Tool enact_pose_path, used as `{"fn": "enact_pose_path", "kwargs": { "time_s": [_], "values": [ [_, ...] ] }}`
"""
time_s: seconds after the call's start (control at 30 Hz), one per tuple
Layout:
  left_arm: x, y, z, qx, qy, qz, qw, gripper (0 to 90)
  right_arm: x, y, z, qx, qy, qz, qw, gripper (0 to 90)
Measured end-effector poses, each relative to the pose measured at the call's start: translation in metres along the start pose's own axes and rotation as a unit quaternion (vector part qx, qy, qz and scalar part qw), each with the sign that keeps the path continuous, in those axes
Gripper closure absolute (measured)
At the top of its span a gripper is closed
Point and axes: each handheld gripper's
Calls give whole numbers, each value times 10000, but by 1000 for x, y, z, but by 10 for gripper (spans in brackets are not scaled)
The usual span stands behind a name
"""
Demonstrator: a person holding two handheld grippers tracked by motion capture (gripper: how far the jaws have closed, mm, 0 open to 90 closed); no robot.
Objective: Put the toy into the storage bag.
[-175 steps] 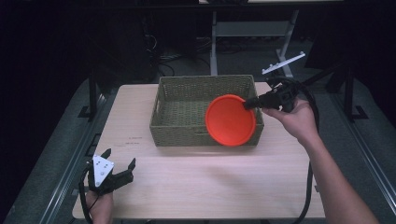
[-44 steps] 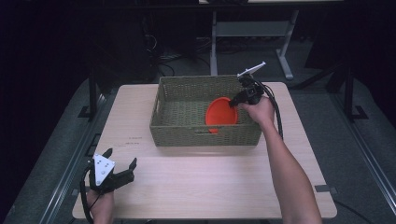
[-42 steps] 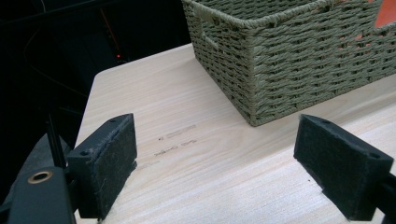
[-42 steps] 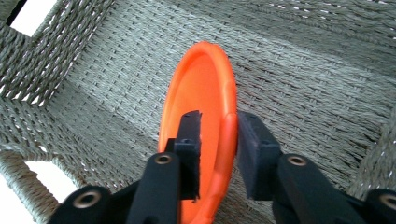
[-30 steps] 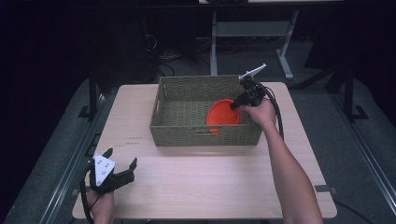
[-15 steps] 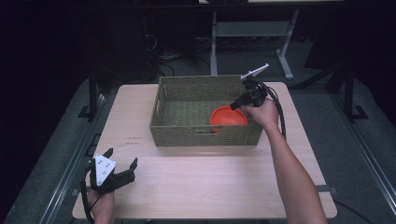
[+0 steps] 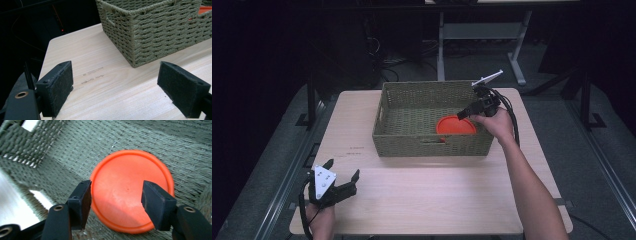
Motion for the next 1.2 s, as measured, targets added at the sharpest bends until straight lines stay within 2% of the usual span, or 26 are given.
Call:
{"fn": "enact_pose_path", "kwargs": {
  "time_s": [0.4,0.73,0.97,1.07,1.2],
  "values": [
    [0,0,1,9,31,16,10000,127,8,-14,-8,-317,-112,120,9994,364],
    [0,0,1,-4,35,0,10000,127,16,-25,-15,-721,-225,286,9967,326],
    [0,0,1,-22,15,-3,10000,127,23,-27,-20,-819,-272,233,9960,309],
    [0,0,1,-26,16,-3,10000,127,27,-28,-26,-863,-432,220,9951,309],
    [0,0,1,-25,17,-4,10000,127,30,-30,-30,-908,-476,225,9945,307]
  ]
}}
Point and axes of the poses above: each handheld gripper's, and its own axes: y roughly forward along the jaws, x roughly out of its underside, z roughly to its right, and after that the axes turned 15 degrees about -x, right-handed
